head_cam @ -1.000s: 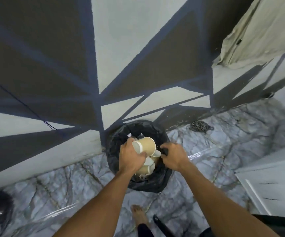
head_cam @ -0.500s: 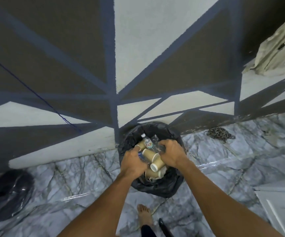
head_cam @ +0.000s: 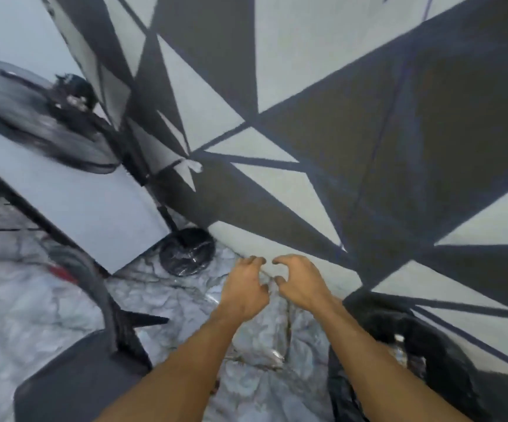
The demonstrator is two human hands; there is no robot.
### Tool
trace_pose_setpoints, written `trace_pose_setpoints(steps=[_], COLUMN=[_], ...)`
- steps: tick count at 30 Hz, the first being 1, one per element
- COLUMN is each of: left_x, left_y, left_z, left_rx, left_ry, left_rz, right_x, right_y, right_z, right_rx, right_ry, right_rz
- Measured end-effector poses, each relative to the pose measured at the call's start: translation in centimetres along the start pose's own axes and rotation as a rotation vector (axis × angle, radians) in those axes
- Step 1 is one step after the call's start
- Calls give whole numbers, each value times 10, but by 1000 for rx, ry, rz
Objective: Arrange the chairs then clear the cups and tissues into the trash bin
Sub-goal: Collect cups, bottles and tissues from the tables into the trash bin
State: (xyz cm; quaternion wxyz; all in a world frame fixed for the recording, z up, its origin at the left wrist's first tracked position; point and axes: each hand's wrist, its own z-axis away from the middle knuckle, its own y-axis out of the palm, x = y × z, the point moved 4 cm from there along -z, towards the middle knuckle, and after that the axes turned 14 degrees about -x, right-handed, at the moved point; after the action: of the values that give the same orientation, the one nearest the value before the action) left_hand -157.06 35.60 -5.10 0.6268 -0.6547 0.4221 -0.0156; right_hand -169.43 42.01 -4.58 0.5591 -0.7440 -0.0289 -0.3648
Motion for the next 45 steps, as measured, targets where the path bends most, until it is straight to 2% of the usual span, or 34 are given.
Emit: trace_pose_setpoints(steps=[5, 12, 22, 29, 33, 35, 39, 43, 45], left_x=[104, 244, 381, 460, 503, 507, 518, 529, 534], left_y=[-107, -236, -341, -348, -331, -325, -316, -301, -296], left_z=[50, 187, 379, 453, 485, 501, 546, 579, 581], left_rx=[-227, -434, -674, -723, -679, -654, -729, -632, -620], left_ry=[-153, -452, -955, -1241, -1487, -1641, -1921, -1988, -1993], left_rz=[3, -100, -208, -230, -164, -192, -232, -228, -193], right_x=[151, 324, 520, 588, 617, 626, 645, 636, 624], right_y=[56, 160, 310, 416, 482, 503, 555, 592, 597], right_z=[16, 100, 235, 286, 287, 283, 284, 306, 321], right_rx=[94, 296, 678, 914, 1015, 1026, 954, 1038, 1039], right_ry=[-244, -532, -953, -1110, -1148, -1167, -1257, -1264, -1333], right_rz=[-81, -102, -144, -117, -39, -24, 116, 267, 330])
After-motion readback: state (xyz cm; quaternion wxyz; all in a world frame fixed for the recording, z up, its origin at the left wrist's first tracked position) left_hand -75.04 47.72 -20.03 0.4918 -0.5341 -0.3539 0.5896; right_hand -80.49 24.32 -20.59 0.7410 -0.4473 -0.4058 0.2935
